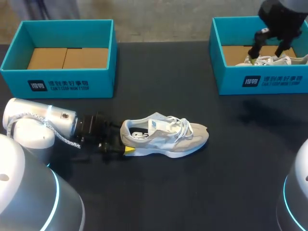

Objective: Take the shoe out of the shoebox, open the shoe tongue, remove and reinsert the insole, then place the shoe into the shoebox

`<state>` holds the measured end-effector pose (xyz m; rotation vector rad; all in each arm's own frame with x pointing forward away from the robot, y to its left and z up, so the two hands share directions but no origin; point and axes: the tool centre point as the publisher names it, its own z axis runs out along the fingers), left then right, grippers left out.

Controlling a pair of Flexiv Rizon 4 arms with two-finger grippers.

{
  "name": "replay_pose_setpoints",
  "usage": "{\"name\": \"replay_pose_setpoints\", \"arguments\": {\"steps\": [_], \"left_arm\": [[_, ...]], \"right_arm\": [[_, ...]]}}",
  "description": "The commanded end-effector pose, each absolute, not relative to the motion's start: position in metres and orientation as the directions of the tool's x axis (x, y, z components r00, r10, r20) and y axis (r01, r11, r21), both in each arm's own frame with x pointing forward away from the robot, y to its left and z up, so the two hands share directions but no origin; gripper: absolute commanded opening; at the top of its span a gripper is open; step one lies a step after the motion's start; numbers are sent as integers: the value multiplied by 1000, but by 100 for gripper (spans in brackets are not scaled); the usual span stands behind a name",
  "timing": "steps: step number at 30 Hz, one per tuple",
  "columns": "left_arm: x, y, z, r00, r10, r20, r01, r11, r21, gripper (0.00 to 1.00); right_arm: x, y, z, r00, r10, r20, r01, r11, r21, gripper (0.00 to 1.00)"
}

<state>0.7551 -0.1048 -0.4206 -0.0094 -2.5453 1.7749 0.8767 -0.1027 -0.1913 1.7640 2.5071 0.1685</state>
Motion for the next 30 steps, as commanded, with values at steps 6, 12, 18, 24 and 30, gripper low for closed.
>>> {"name": "replay_pose_setpoints", "arguments": {"steps": [6, 12, 18, 24, 30], "left_arm": [[752, -107, -423, -999, 25, 27, -16, 346, -938, 0], [752, -107, -423, -999, 25, 27, -16, 346, -938, 0], [752, -107, -423, -999, 25, 27, -16, 346, -938, 0], [752, -107, -423, -999, 25, 27, -16, 346, -938, 0], [752, -107, -423, -999, 25, 27, -16, 346, -938, 0]], "right_arm": [[854, -48, -207, -256, 966, 26, 965, 253, 70, 100], [838, -20, -223, -203, 978, 42, 979, 202, 30, 100], [823, 2, -229, -195, 981, 17, 981, 195, 8, 100], [820, 5, -230, -202, 979, 20, 979, 201, 3, 100], [820, 5, -230, -202, 979, 20, 979, 201, 3, 100]]}}
